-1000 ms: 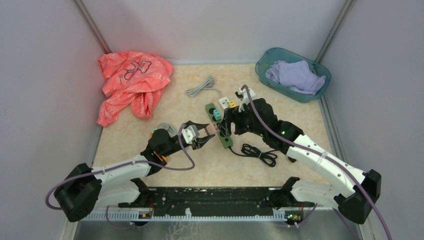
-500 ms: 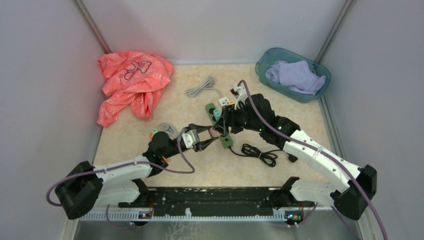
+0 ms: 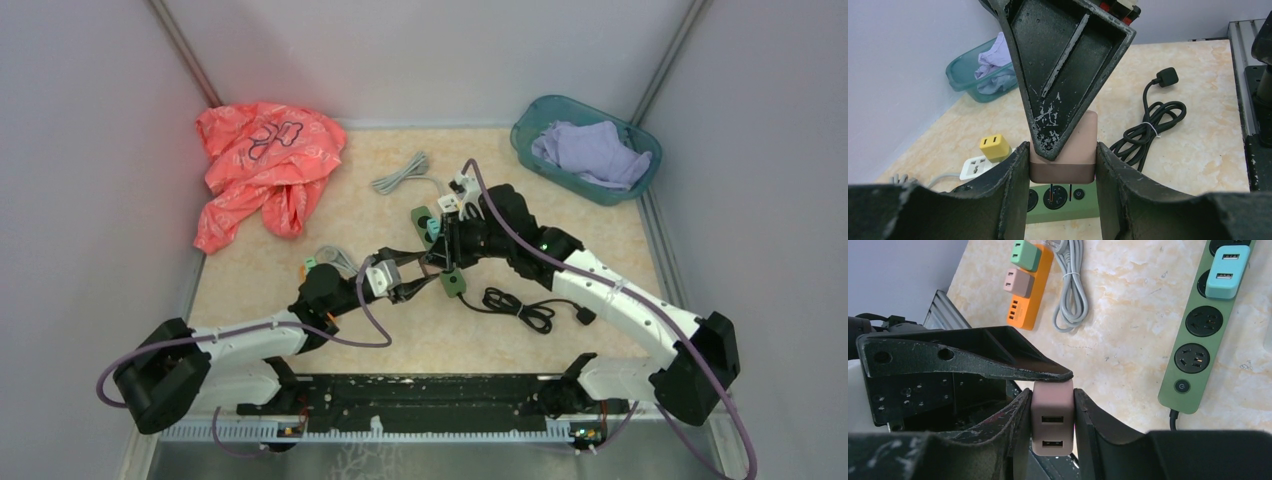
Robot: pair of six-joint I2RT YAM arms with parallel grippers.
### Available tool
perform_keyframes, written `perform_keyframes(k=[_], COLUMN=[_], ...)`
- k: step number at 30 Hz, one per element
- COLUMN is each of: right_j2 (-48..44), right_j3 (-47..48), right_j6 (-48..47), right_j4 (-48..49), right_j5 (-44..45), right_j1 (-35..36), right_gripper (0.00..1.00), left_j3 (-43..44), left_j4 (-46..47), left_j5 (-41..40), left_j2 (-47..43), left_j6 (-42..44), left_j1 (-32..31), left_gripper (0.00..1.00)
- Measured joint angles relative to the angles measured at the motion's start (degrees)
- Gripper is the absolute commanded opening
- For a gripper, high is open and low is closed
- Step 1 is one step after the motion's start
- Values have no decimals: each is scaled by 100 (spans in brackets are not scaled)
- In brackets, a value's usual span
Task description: Insert the plug
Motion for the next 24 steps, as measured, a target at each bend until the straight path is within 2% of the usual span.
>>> perform_keyframes(k=[5, 9, 13, 18, 24], right_j2=[118, 138, 138, 179, 354], right_j3=[-9, -11, 0, 151, 415], right_j6=[-33, -107, -201, -433, -831], right_j4=[7, -11, -46, -330, -728], right_j5=[-74, -83, -33, 170, 732], right_j1=[-63, -72, -72, -68, -68], right_gripper=[13, 0, 0, 0, 0], left_j3=[0, 0, 0, 0, 2], left_j4=[2, 35, 42, -66, -437], left_j5=[-68, -122, -223, -503, -1191], left_j2=[90, 151, 177, 177, 212], left_j6=[-9, -17, -46, -240, -933], left_j1=[-2, -4, -9, -33, -33], left_gripper=[31, 46, 59, 66, 72])
